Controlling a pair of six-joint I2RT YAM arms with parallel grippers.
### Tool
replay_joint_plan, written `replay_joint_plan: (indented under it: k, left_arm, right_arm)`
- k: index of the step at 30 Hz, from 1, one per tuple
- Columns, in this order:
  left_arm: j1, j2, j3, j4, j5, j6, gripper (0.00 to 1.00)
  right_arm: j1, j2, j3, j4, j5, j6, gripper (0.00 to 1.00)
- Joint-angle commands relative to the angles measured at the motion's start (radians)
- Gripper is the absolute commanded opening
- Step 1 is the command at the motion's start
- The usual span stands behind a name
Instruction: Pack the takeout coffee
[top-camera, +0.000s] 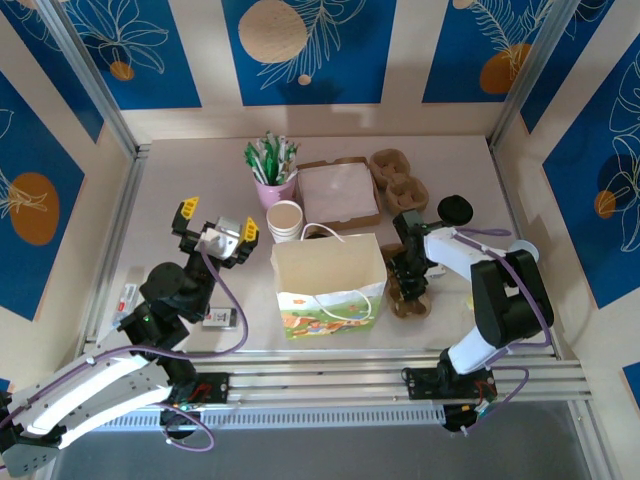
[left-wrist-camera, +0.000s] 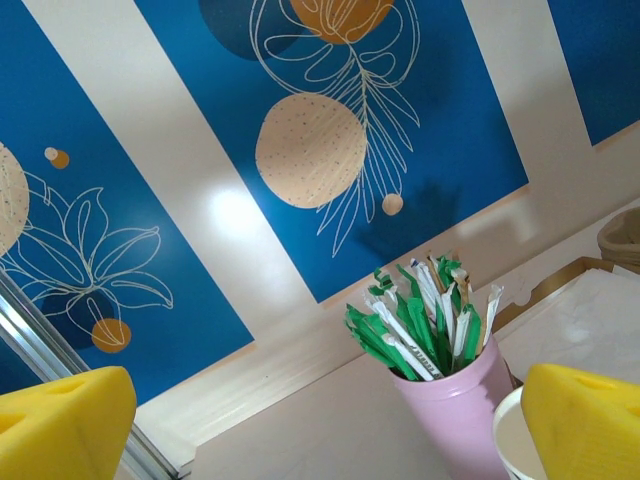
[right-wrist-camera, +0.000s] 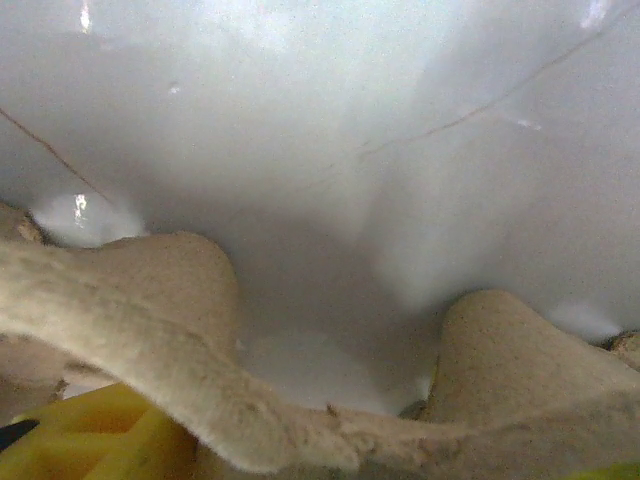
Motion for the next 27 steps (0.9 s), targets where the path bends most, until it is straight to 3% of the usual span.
replay_joint_plan:
  k: [1,17,27]
  left_arm:
    - [0.008,-0.011,-0.002,0.029,0.011,0.008,0.99]
    - [0.009,-0.005,-0.004,0.036,0.006,0.013,0.99]
    - [0.008,-0.010,-0.003,0.037,0.006,0.011,0.99]
  right_arm:
    - [-0.012,-0.020,0.001,-0.025,-0.017,-0.018,0.56]
    - [-0.027,-0.193,0.011,-0.103,0.051,-0.093,0.51]
    - [-0.032,-0.385,0.052,-0.158,0.081,-0.207,0.48]
